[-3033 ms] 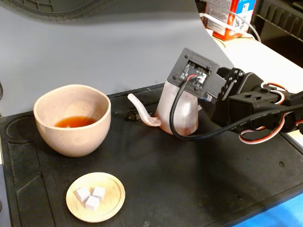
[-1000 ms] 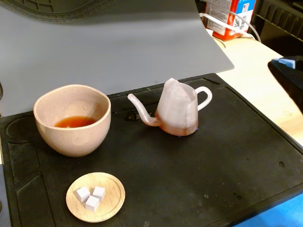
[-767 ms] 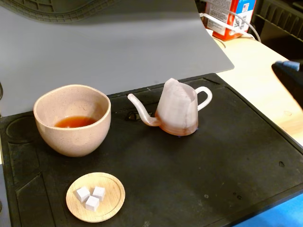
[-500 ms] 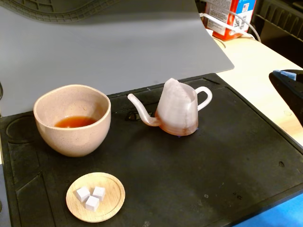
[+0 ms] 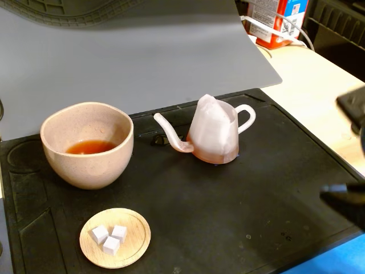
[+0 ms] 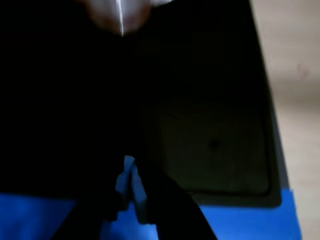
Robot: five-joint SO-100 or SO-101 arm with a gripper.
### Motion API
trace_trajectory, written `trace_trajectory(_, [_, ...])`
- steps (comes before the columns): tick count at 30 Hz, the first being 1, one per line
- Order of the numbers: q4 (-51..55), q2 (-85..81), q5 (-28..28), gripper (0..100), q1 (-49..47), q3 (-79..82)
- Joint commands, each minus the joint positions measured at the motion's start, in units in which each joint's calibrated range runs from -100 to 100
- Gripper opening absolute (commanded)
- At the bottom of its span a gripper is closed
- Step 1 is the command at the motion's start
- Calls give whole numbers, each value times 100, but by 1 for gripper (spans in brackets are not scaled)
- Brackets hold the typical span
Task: Pick up a kettle and pour liquid into a cup.
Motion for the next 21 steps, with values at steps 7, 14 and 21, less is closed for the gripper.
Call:
trace_trajectory(7, [1178,-52,46,1,-29,21])
trace_trajectory(14, [1939,-52,20,1,-21,21])
trace_trajectory(21, [2060,-26,46,1,-36,21])
